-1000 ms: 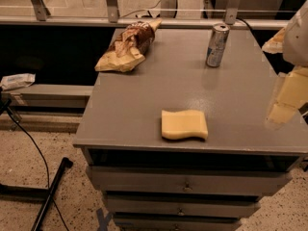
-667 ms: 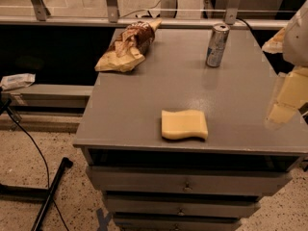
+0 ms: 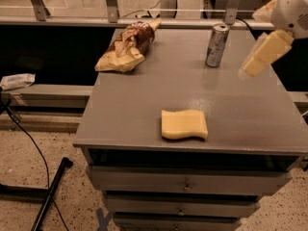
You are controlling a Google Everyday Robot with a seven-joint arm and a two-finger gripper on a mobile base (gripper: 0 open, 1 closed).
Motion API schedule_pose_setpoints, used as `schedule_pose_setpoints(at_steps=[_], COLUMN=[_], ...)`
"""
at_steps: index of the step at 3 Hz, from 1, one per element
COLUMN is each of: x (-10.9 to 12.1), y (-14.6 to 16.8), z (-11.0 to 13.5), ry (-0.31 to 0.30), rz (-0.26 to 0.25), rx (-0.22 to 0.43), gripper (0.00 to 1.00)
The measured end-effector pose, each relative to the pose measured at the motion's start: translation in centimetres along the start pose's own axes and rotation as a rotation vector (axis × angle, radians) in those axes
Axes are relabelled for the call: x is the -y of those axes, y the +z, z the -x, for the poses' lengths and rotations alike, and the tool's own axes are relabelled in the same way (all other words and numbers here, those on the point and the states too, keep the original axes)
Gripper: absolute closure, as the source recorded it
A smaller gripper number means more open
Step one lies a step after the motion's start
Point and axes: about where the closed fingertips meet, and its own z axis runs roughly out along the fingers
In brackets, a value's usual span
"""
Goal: Move redbull can near sponge
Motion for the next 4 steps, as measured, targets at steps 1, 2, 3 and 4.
schedule_pose_setpoints(at_steps=[1,2,3,4], x=[6.2,11.6,14.6,16.2], y=[1.4,4.1,8.0,11.9], z=[2.3,4.3,5.3,4.6], ry=[0.080,0.174,0.251,0.321], rz=[-0.082,-0.128,-0.131,-0.126], rx=[0.162,0.284,0.313,0.276], gripper=[0.00,0.00,0.00,0.00])
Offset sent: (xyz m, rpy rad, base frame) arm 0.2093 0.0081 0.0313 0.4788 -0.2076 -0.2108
